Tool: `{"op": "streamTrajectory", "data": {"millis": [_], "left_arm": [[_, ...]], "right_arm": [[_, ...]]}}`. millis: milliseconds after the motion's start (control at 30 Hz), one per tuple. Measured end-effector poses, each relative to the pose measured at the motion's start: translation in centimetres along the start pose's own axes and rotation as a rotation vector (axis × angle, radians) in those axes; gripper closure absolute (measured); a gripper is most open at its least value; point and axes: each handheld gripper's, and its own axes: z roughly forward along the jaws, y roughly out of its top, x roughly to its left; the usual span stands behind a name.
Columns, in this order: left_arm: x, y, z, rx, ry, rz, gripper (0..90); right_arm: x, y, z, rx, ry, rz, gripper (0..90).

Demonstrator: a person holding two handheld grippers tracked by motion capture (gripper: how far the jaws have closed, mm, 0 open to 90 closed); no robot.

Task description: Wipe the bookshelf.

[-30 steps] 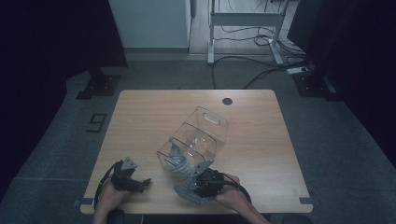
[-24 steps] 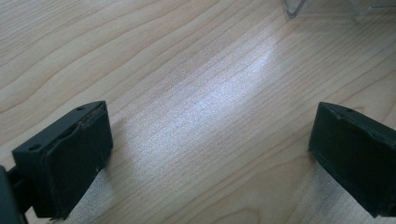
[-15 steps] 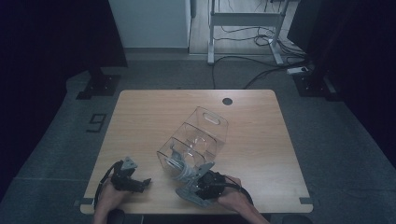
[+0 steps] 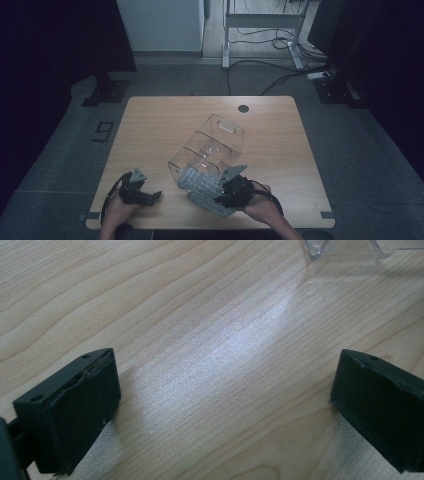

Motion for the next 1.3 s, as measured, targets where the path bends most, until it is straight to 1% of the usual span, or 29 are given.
{"op": "streamTrajectory", "data": {"millis": [67, 100, 133, 167, 267, 300, 367, 567, 800, 833, 867, 1067, 1133, 1167, 1200, 1300], "left_arm": [[0.0, 0.0, 0.0, 0.000, 0.000, 0.000, 0.0], [0.0, 0.0, 0.0, 0.000, 0.000, 0.000, 0.0], [0.0, 0.0, 0.0, 0.001, 0.000, 0.001, 0.0], [0.0, 0.0, 0.0, 0.000, 0.000, 0.000, 0.0], [0.0, 0.0, 0.0, -0.001, 0.000, 0.001, 0.0], [0.0, 0.0, 0.0, -0.001, 0.000, 0.001, 0.0], [0.0, 0.0, 0.0, -0.002, 0.001, 0.001, 0.0], [0.0, 0.0, 0.0, -0.003, 0.001, 0.001, 0.0], [0.0, 0.0, 0.1, -0.005, 0.001, 0.000, 0.0], [0.0, 0.0, 0.1, -0.005, 0.001, 0.000, 0.0], [0.0, 0.0, 0.1, -0.005, 0.001, 0.000, 0.0], [0.0, 0.0, 0.1, -0.005, 0.002, -0.001, 0.0], [0.0, 0.0, 0.1, -0.005, 0.002, 0.000, 0.0], [0.0, 0.0, 0.1, -0.005, 0.002, 0.000, 0.0], [0.0, 0.0, 0.1, -0.006, 0.001, -0.001, 0.0], [0.0, 0.0, 0.1, -0.008, 0.002, -0.003, 0.0]], "right_arm": [[-0.1, 0.2, -0.7, -0.007, -0.002, 0.002, 62.3], [-0.1, 0.2, -0.7, -0.007, -0.002, 0.002, 62.3], [-0.2, 0.4, -1.4, -0.010, 0.000, 0.008, 62.5], [-0.2, 0.5, -1.7, -0.013, -0.007, 0.006, 62.6], [-0.5, 0.7, -2.7, -0.026, 0.001, 0.016, 62.9], [-0.5, 0.7, -2.7, -0.026, 0.001, 0.016, 62.9], [-0.8, 0.8, -3.7, -0.036, 0.000, 0.024, 62.9], [-1.5, 0.9, -5.8, -0.052, -0.019, 0.041, 62.8], [-2.4, 0.5, -8.2, -0.065, -0.045, 0.065, 62.7], [-2.4, 0.5, -8.2, -0.065, -0.045, 0.065, 62.7], [-2.7, 0.3, -8.8, -0.068, -0.057, 0.074, 62.7], [-3.6, -0.3, -10.7, -0.078, -0.090, 0.106, 62.7], [-4.0, -0.4, -11.3, -0.082, -0.107, 0.114, 62.7], [-4.0, -0.4, -11.3, -0.082, -0.107, 0.114, 62.7], [-4.4, -0.6, -11.9, -0.083, -0.125, 0.122, 62.7], [-5.0, -0.9, -12.8, -0.084, -0.154, 0.140, 62.6]]}}
